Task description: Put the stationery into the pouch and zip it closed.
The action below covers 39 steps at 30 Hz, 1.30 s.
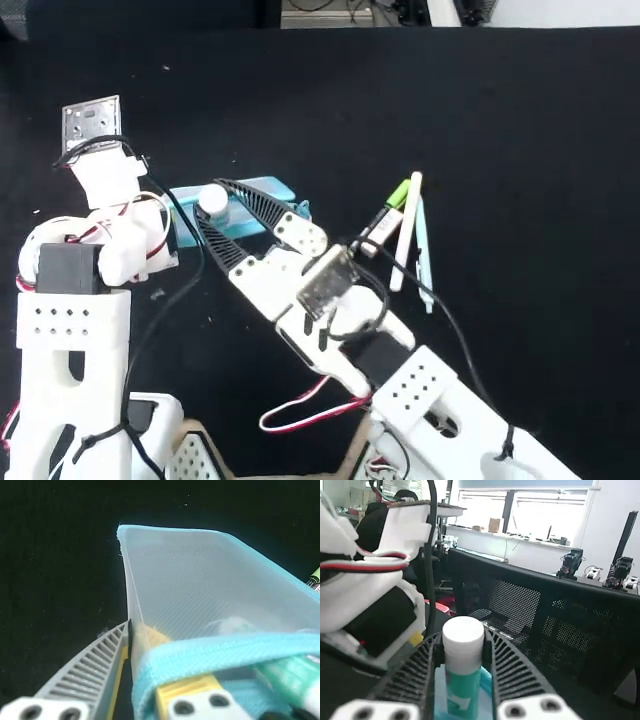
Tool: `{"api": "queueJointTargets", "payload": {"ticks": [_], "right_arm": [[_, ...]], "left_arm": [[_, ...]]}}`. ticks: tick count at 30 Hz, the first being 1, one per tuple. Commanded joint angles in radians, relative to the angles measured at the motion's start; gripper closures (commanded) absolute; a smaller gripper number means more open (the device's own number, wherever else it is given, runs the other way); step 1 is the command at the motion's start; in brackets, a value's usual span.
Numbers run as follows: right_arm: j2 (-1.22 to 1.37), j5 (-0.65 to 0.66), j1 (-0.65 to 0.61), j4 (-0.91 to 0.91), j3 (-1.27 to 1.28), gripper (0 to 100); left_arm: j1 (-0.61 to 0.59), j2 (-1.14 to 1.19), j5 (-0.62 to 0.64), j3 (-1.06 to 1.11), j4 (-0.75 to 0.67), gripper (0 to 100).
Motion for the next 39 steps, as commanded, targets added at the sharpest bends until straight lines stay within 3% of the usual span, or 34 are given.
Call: {"api": "queueJointTargets", "payload": {"ticks": [1,6,10,15,22,28,31,39], "right_arm": [[-0.007,-0.003,0.017,0.183,-0.091,92.1],[-0.082,-0.164,0.017,0.657,-0.292,75.3],[-0.137,-0.189,0.021,0.868,-0.420,73.4],[-0.222,-0.190,0.084,0.967,-0.496,73.4],[-0.186,-0.196,0.463,1.157,-0.647,73.4],[0.076,-0.198,0.695,1.339,-0.661,74.0],[0.246,-0.198,0.779,1.335,-0.668,80.2],[0.707,-0.198,0.815,1.277,-0.871,80.2]], "left_arm": [[0.002,-0.002,0.002,-0.007,-0.009,97],[0.002,-0.002,0.002,-0.007,-0.009,97],[0.002,0.002,0.002,-0.005,-0.009,97],[0.001,0.003,0.000,-0.005,-0.009,96],[0.001,0.000,0.000,-0.005,-0.009,96],[0.001,0.003,0.000,-0.004,-0.009,96],[0.001,0.006,0.000,-0.004,-0.009,97],[0.001,0.006,0.000,-0.004,-0.009,97]]}}
